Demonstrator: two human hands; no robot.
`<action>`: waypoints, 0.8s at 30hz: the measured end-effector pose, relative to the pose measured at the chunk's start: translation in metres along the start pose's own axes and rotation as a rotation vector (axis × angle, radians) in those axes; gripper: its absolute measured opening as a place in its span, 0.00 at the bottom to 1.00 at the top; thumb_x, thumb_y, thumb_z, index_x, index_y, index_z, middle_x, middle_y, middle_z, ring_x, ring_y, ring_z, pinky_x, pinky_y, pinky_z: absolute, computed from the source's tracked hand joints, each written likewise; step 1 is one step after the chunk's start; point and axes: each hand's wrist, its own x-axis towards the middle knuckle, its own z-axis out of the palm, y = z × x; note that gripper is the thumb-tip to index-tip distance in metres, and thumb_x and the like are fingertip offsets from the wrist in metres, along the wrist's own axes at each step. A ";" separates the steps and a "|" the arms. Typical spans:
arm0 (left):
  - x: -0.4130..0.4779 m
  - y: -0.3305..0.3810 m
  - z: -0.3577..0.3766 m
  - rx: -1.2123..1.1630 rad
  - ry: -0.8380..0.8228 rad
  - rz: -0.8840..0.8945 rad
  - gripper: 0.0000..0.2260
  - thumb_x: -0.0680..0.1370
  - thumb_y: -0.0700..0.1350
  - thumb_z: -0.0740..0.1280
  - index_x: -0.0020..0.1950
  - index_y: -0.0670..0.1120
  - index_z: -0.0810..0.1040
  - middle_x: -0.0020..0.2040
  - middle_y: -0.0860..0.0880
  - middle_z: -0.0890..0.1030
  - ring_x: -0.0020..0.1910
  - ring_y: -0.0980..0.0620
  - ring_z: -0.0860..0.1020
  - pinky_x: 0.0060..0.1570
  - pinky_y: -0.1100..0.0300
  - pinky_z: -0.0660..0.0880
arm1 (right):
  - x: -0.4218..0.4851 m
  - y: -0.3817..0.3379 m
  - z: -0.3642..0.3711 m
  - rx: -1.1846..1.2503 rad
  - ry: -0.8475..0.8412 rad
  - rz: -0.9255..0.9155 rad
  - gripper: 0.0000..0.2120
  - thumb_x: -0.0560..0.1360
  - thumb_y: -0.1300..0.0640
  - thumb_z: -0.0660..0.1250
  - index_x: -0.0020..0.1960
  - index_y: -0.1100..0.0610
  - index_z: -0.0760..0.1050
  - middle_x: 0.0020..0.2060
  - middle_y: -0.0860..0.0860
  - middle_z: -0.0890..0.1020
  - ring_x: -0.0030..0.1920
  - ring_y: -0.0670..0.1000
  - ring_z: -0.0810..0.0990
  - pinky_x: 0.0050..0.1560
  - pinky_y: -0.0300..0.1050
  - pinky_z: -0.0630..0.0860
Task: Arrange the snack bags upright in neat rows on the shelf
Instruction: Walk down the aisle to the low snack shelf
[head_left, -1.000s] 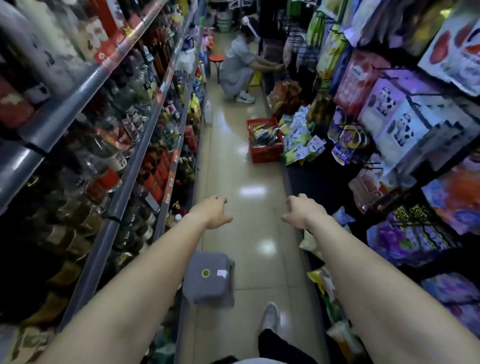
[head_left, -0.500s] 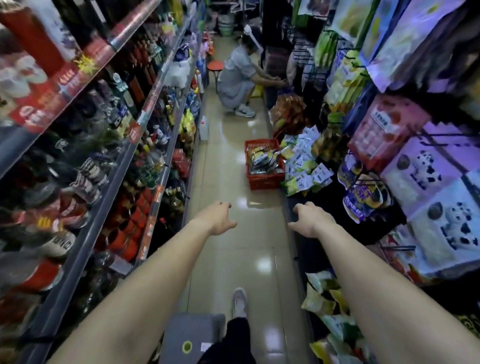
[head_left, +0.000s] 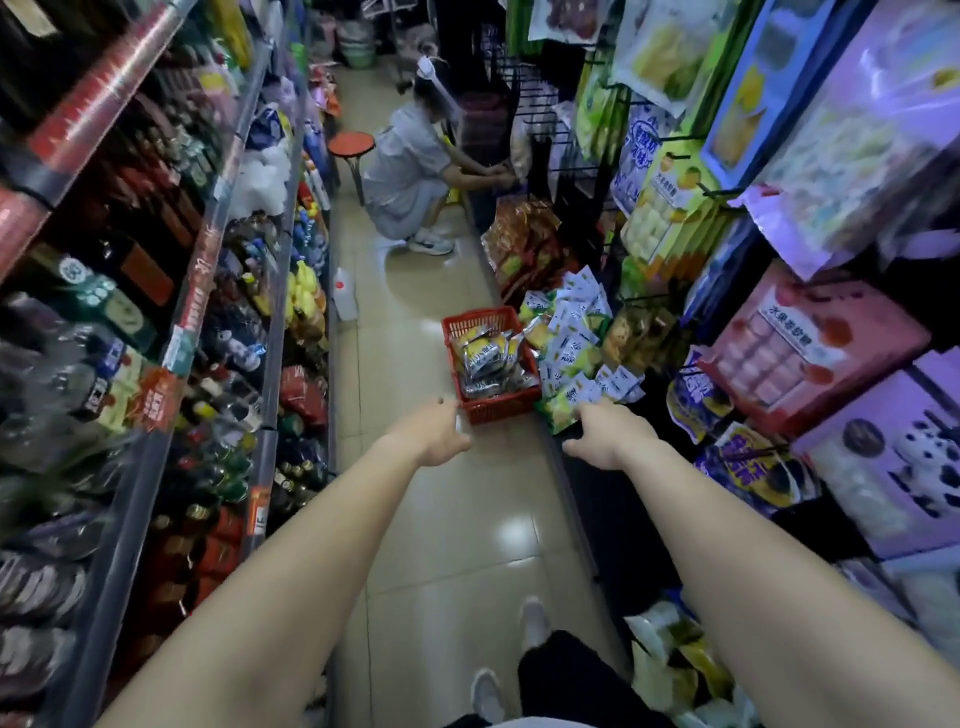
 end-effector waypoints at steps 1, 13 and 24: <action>0.017 0.001 -0.006 0.007 -0.003 0.009 0.28 0.76 0.56 0.65 0.72 0.46 0.66 0.69 0.44 0.70 0.65 0.43 0.72 0.59 0.53 0.70 | 0.014 0.001 -0.005 0.010 -0.003 0.011 0.23 0.73 0.41 0.65 0.64 0.52 0.72 0.59 0.54 0.76 0.57 0.58 0.76 0.51 0.53 0.75; 0.208 0.029 -0.068 0.098 -0.084 0.100 0.28 0.73 0.59 0.67 0.70 0.48 0.68 0.64 0.45 0.74 0.59 0.44 0.75 0.53 0.54 0.72 | 0.156 0.028 -0.052 0.125 -0.029 0.136 0.25 0.75 0.44 0.65 0.68 0.53 0.70 0.65 0.55 0.73 0.63 0.59 0.74 0.56 0.53 0.75; 0.274 0.104 -0.054 0.407 -0.256 0.494 0.30 0.74 0.61 0.64 0.71 0.48 0.66 0.66 0.43 0.72 0.62 0.41 0.73 0.58 0.50 0.72 | 0.118 0.068 -0.034 0.379 0.040 0.480 0.27 0.74 0.44 0.66 0.70 0.54 0.69 0.66 0.56 0.70 0.64 0.61 0.72 0.58 0.56 0.74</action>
